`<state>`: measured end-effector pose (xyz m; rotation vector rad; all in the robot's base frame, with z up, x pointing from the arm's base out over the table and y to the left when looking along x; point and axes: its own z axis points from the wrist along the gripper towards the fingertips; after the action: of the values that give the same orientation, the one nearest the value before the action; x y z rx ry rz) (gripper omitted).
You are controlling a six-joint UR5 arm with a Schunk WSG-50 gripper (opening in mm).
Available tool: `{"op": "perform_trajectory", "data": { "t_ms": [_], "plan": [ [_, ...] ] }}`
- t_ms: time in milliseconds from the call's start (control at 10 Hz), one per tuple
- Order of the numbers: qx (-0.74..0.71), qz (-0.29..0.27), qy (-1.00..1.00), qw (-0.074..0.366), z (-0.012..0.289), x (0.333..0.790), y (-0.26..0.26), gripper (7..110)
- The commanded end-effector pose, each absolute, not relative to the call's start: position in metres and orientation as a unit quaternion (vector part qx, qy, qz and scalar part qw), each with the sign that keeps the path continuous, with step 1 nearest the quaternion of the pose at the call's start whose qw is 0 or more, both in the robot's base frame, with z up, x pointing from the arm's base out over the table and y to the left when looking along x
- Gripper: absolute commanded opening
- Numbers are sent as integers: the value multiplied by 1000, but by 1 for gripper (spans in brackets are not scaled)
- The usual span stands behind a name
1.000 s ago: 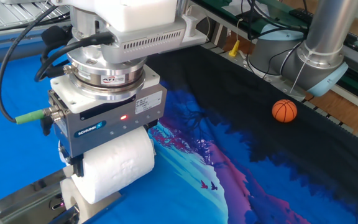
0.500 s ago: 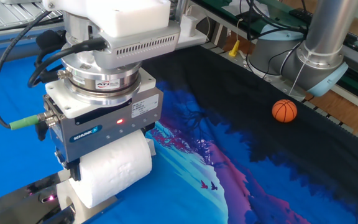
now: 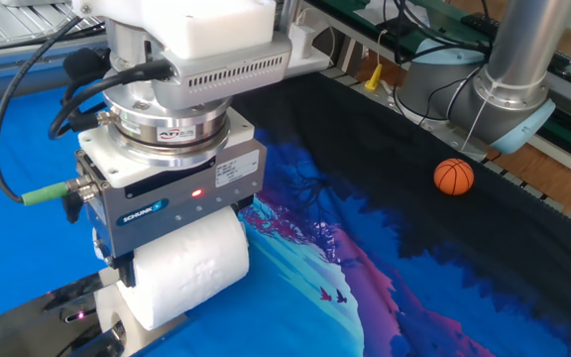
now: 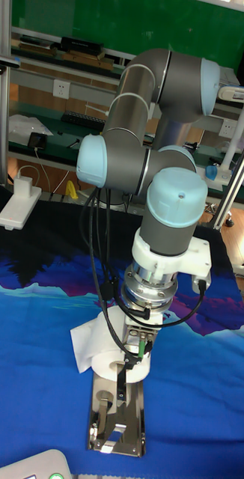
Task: Put the toilet paper on its holder
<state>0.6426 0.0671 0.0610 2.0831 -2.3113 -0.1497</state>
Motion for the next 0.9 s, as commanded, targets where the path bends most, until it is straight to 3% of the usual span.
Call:
{"op": "perform_trajectory", "data": {
  "t_ms": [0,800],
  "plan": [
    [654,-64,-754,6,65,638,76,7],
    [664,-45,-746,4,68,635,69,7]
  ]
}}
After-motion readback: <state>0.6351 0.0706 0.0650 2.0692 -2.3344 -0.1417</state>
